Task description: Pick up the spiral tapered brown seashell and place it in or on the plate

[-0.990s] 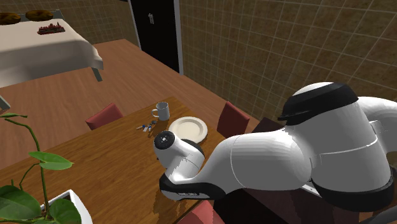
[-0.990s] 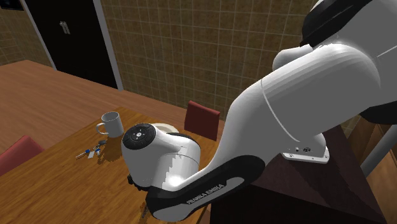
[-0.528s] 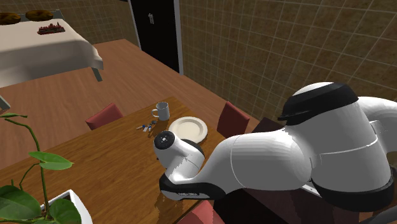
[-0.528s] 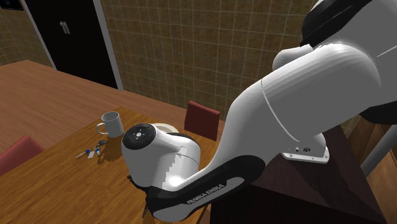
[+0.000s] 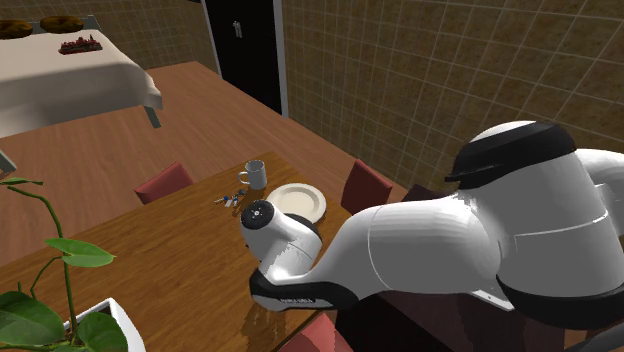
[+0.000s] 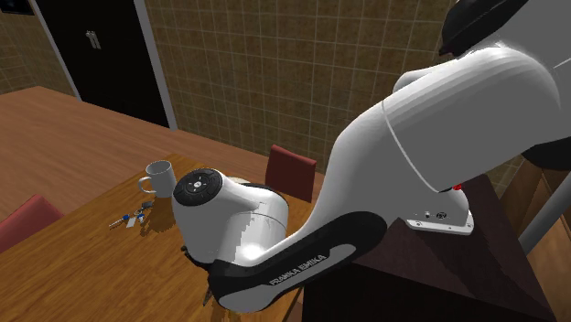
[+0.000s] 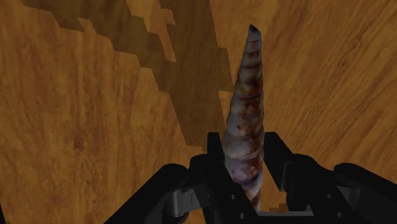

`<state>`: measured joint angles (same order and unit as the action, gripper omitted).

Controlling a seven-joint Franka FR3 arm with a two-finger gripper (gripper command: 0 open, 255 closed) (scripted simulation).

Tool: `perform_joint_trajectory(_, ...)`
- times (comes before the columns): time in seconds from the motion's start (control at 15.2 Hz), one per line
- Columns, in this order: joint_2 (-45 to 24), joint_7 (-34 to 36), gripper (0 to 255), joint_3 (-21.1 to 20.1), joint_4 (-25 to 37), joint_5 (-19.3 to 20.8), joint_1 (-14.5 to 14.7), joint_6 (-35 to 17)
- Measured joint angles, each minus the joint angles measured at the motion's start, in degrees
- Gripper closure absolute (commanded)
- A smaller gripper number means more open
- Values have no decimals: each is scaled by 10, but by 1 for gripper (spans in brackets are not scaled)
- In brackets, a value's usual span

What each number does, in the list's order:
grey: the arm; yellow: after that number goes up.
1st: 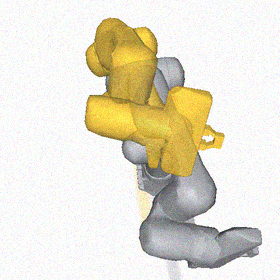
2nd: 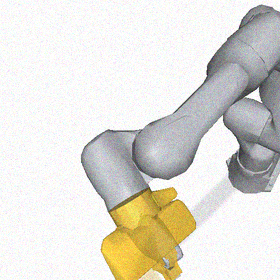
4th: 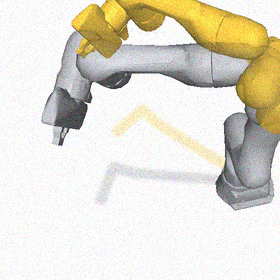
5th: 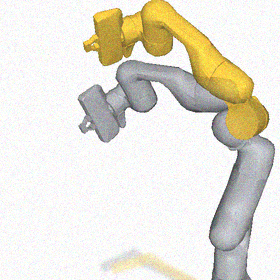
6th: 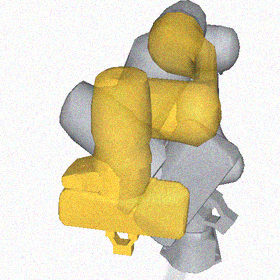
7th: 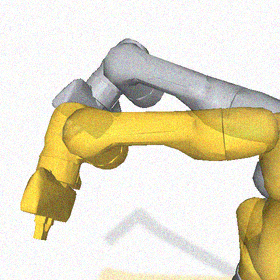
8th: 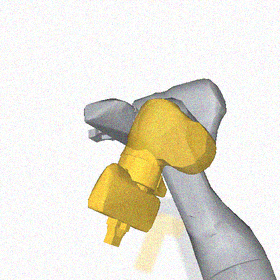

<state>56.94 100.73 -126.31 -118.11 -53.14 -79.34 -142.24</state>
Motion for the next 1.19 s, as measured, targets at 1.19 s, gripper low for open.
perform_joint_trajectory(1.19, -75, -35, 255, 96, -58, 55, 32, 33)
